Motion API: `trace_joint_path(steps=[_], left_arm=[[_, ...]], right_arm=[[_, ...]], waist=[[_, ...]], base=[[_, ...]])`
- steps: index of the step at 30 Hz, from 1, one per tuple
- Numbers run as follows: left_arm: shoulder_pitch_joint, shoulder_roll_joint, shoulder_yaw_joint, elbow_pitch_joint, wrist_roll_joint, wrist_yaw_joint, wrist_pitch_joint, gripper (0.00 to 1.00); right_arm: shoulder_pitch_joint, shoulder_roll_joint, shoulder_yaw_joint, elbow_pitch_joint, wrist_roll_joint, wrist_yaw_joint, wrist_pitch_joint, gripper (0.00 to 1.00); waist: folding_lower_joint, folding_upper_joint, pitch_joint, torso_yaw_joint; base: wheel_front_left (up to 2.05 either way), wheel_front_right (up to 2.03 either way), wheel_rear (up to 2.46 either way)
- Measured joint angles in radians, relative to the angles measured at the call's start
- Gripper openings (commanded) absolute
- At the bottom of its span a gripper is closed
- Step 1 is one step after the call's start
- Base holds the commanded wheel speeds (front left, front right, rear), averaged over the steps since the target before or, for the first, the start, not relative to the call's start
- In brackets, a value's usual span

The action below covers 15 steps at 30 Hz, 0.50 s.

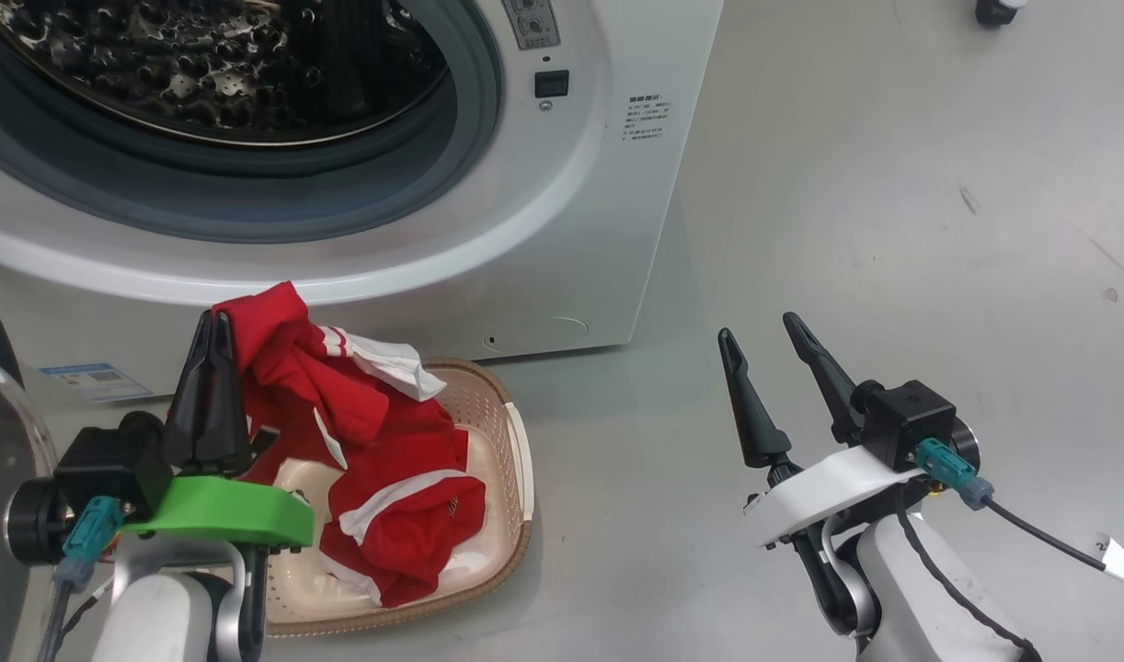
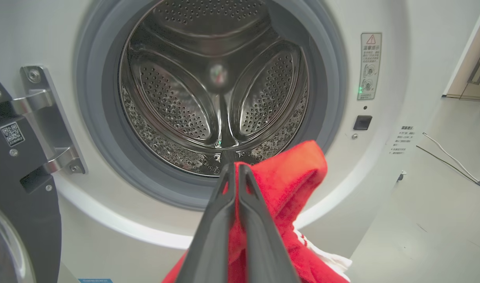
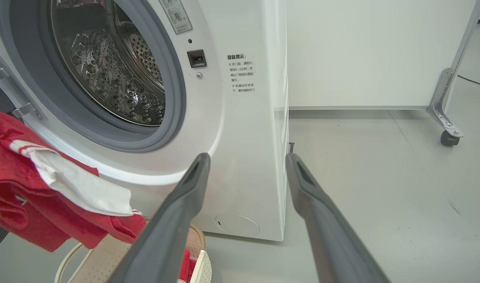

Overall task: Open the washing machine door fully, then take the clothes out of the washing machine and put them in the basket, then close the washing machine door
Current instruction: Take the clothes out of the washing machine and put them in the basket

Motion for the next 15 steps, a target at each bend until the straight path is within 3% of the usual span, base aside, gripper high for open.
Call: trace_joint_path(steps=[15], left_arm=[[0.002, -0.001, 0.016, 0.129, -0.028, 0.001, 0.044, 0.00]], right_arm=[[-0.038, -0.001, 0.036, -0.051, 0.004, 0.000, 0.000, 1.00]], waist=[[0.0000, 0.0000, 0.122, -0.045]], base=[[0.00, 0.00, 0.00]])
